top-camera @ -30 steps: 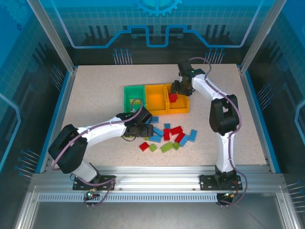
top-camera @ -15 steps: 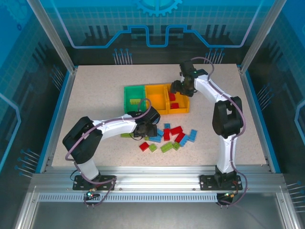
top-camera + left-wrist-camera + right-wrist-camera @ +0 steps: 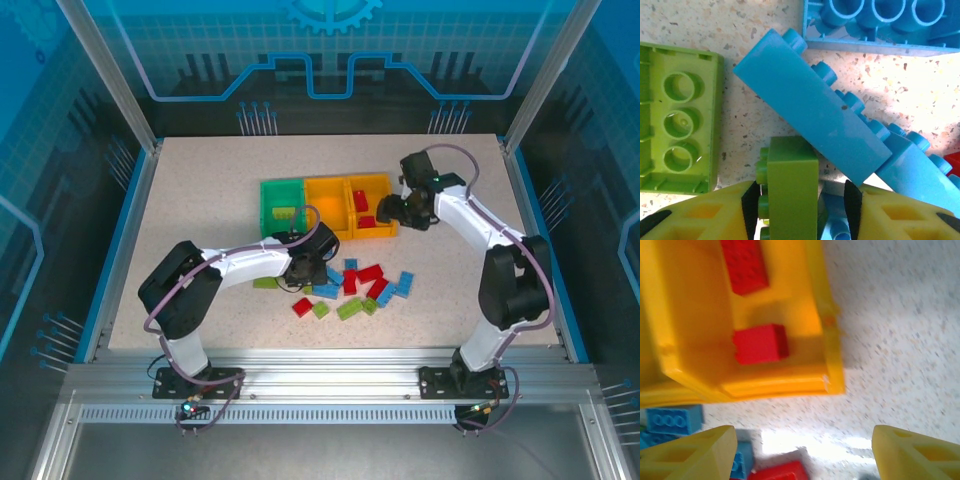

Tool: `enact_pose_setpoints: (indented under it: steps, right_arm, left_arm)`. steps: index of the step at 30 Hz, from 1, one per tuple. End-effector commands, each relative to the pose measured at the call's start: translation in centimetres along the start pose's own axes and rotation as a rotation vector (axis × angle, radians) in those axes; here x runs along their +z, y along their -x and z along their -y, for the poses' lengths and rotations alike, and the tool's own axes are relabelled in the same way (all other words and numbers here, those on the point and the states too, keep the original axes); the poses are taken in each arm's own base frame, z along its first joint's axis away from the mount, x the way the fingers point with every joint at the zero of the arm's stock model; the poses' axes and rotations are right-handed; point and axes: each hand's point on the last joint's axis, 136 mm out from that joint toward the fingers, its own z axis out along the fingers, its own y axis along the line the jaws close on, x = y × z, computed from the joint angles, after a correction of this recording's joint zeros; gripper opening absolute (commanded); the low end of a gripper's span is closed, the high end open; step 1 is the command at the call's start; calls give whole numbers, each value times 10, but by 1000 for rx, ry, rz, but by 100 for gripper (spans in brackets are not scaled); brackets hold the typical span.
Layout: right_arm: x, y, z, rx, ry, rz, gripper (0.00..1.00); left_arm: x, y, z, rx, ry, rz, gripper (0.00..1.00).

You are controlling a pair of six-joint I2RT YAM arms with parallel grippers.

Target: Sort the legos into containers by color

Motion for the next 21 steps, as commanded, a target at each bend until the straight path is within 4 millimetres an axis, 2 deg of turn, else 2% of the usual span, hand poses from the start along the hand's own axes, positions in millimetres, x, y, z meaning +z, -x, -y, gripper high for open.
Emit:
enact_pose_setpoints:
  steps: [1, 6, 12, 18, 21]
  right_arm:
    - [-7, -7, 14, 6, -16, 19, 73]
    - [-8, -19, 28, 22, -44, 9, 73]
    - [-13, -29, 36, 19, -62, 10, 73]
    - [-11, -47, 42, 32, -66, -20, 73]
    - [-11, -63, 44, 61, -62, -55, 73]
  left_arm:
    - [-8, 5, 0, -13, 8, 35, 49]
    - [-2, 1, -2, -11, 22, 13, 40]
    - [-6, 3, -5, -6, 28, 31, 33]
    - [-19, 7, -9, -10, 28, 58, 27]
    - [-36, 13, -12, -6, 35, 87, 28]
